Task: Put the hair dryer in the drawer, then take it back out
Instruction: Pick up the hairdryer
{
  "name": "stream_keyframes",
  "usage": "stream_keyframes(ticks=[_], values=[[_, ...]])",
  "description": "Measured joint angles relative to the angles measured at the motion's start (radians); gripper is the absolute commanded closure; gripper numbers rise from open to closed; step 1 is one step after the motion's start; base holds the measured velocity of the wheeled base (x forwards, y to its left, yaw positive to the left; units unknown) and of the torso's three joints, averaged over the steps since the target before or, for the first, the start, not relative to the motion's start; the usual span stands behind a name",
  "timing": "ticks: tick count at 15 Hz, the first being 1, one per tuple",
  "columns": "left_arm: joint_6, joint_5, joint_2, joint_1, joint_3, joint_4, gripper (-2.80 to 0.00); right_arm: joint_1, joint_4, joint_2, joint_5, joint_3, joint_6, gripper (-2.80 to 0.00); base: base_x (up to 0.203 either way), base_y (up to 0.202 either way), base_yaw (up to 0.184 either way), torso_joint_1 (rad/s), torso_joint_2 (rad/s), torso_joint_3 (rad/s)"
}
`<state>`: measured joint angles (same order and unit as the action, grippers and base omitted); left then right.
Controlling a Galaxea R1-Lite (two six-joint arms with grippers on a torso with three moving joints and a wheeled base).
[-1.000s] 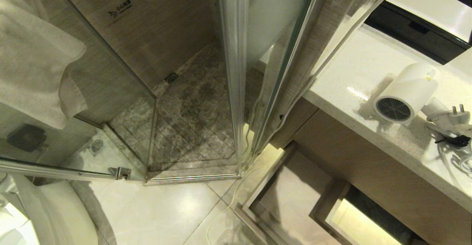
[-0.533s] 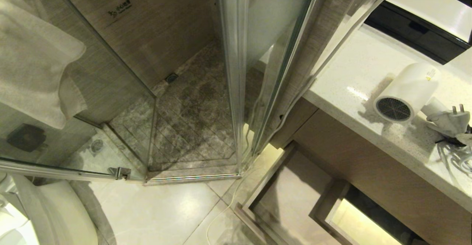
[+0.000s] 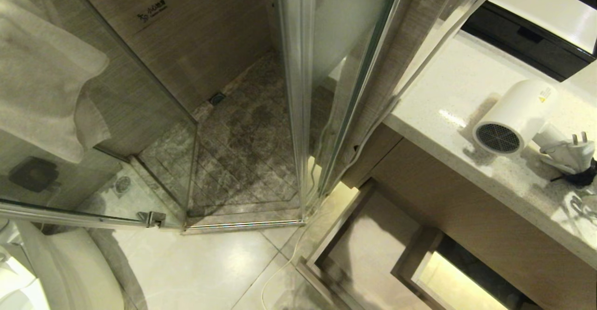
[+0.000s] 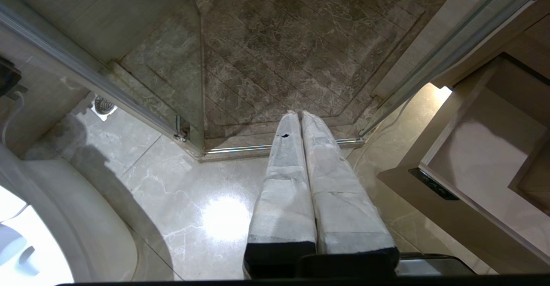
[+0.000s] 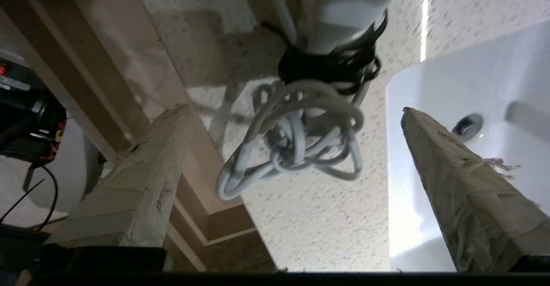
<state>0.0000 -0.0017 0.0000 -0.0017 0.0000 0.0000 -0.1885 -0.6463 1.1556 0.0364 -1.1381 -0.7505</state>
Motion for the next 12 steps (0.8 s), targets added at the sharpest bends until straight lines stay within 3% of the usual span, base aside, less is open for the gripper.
stream_keyframes(ticks=[12], values=[[0.0, 0.0, 0.0, 0.0, 0.0, 0.0, 0.0, 0.0, 0.156, 0.029, 0.135, 0.082, -0.012, -2.8, 0.0, 0.0, 0.0, 0.0, 0.0, 0.0]])
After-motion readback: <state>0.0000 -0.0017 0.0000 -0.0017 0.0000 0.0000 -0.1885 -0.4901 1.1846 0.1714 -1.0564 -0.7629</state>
